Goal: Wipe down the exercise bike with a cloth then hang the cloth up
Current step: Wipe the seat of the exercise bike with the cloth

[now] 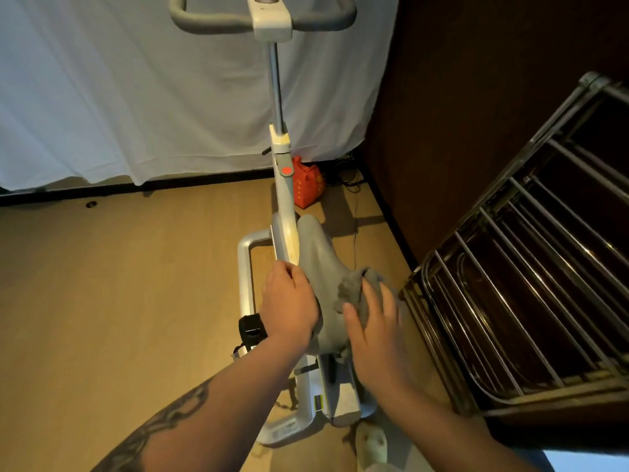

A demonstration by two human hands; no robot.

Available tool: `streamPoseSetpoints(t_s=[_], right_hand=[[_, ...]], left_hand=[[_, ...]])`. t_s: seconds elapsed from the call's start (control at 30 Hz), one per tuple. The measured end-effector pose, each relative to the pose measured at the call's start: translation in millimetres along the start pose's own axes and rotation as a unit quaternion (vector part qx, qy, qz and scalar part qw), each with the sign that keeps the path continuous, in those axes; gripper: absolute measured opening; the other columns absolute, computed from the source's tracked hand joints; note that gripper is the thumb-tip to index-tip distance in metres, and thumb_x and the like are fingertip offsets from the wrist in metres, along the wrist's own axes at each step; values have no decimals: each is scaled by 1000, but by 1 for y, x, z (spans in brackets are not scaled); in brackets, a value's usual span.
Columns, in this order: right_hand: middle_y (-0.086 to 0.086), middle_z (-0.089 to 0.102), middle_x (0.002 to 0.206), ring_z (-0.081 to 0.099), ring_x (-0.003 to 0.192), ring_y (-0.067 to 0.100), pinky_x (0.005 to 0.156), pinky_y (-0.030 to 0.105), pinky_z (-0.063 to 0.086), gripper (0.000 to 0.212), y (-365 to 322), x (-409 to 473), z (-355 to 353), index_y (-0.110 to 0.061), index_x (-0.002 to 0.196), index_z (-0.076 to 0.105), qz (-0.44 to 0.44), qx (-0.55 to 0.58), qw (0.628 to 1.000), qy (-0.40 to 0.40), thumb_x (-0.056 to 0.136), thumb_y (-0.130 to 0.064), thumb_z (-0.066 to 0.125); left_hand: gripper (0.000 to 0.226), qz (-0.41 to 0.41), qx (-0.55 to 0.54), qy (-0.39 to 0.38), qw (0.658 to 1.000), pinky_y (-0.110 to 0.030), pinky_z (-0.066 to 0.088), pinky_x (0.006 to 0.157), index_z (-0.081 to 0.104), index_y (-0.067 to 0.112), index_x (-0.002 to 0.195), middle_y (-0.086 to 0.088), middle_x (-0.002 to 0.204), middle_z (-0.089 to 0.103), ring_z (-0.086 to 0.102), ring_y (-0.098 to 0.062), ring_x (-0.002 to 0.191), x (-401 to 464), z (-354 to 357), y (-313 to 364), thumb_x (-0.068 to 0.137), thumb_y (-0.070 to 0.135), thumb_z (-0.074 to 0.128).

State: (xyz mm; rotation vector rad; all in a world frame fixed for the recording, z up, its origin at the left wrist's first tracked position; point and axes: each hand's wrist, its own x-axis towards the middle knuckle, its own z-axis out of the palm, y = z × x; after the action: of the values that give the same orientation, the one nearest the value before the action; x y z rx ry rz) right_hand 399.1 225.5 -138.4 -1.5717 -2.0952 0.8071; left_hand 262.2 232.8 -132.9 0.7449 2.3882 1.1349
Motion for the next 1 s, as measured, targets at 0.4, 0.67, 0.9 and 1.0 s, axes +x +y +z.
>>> streamPoseSetpoints(t_s=[0.4, 0.67, 0.9, 1.0], right_hand=[[13, 59, 124, 55, 114, 29, 99, 45, 44, 71, -20, 49, -11, -12, 126, 56, 233, 160, 959, 14, 99, -59, 10], [-1, 39, 149, 37, 134, 22, 106, 49, 38, 45, -16, 51, -2, -41, 143, 35, -8, -106, 993, -57, 102, -48, 17], [7, 31, 152, 35, 135, 26, 107, 44, 37, 55, -30, 51, -4, -25, 152, 17, -42, -204, 973, -97, 102, -46, 23], [12, 26, 156, 36, 136, 29, 105, 44, 40, 60, -30, 70, -5, -22, 155, 6, -73, -203, 968, -130, 102, -47, 21]], left_hand=[[15, 190, 4, -21, 981, -33, 41, 87, 56, 31, 93, 16, 94, 51, 49, -8, 98, -14, -7, 0, 95, 21, 44], [16, 173, -2, -13, 985, -30, 43, 78, 54, 34, 90, 13, 93, 54, 48, -7, 90, -9, -1, -4, 94, 23, 44], [19, 158, -10, 9, 987, -12, 34, 66, 57, 29, 89, 15, 89, 55, 49, -1, 85, -14, -3, -3, 92, 14, 47], [19, 155, 3, 13, 988, -12, 32, 64, 57, 27, 86, 16, 86, 54, 48, 1, 84, -13, -2, 1, 91, 12, 47]])
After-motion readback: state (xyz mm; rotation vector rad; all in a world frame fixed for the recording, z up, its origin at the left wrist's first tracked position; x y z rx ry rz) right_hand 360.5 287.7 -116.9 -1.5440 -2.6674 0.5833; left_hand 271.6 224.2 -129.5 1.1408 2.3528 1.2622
